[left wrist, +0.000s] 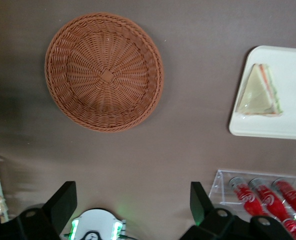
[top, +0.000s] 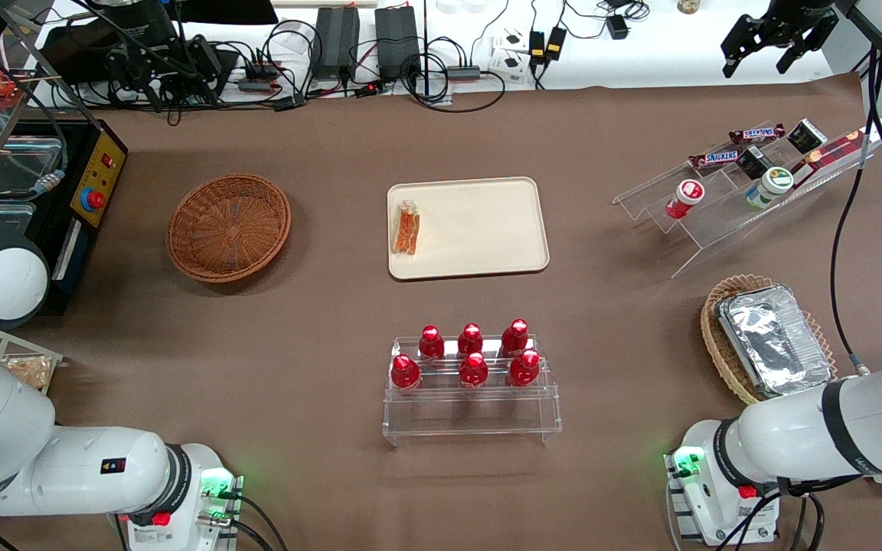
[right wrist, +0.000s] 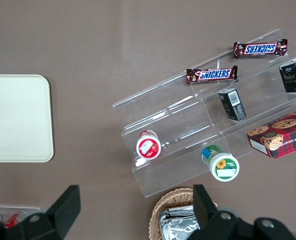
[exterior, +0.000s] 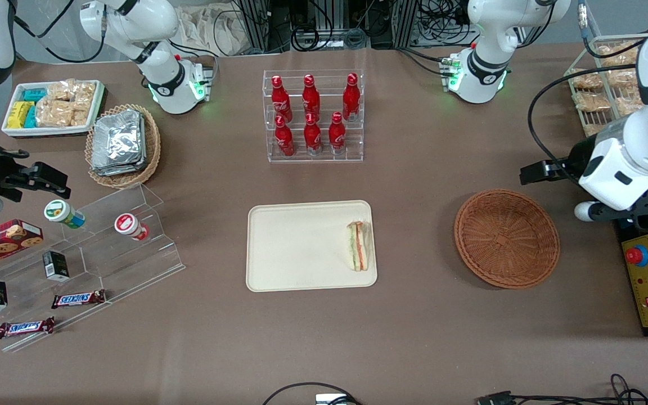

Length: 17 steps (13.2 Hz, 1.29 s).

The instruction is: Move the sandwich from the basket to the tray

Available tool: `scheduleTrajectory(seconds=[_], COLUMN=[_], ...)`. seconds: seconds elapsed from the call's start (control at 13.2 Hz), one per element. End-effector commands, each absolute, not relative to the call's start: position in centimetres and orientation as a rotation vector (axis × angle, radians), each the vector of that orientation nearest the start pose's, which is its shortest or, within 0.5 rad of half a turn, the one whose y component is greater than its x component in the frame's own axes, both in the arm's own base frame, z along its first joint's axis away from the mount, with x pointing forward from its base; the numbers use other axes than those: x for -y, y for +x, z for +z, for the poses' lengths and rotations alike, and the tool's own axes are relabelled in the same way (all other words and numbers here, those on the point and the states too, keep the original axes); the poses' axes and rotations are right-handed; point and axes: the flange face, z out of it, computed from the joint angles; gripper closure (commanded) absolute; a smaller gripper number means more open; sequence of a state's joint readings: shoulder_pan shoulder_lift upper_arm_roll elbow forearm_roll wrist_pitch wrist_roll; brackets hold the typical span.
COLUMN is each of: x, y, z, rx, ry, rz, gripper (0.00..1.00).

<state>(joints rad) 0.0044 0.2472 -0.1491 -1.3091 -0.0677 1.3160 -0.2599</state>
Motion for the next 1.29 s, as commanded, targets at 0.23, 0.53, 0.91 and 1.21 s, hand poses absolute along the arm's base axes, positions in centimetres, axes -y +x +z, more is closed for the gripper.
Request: scheduleTrajectory(seconds=[0.23, 0.53, 0.91, 1.21], x=[6.3, 6.8, 5.8, 4.9], y=[56.4, 53.1, 52.9, 54.9], z=[55.7, 53.9, 55.3, 57.3], rx=[0.133, 0.129, -0.072, -0.165], ry=[-3.130, -3.123, -3.097, -3.077], rz=[0.495, 0.367, 0.248, 0.178], gripper=[0.00, 0.00, 0.00, 0.00])
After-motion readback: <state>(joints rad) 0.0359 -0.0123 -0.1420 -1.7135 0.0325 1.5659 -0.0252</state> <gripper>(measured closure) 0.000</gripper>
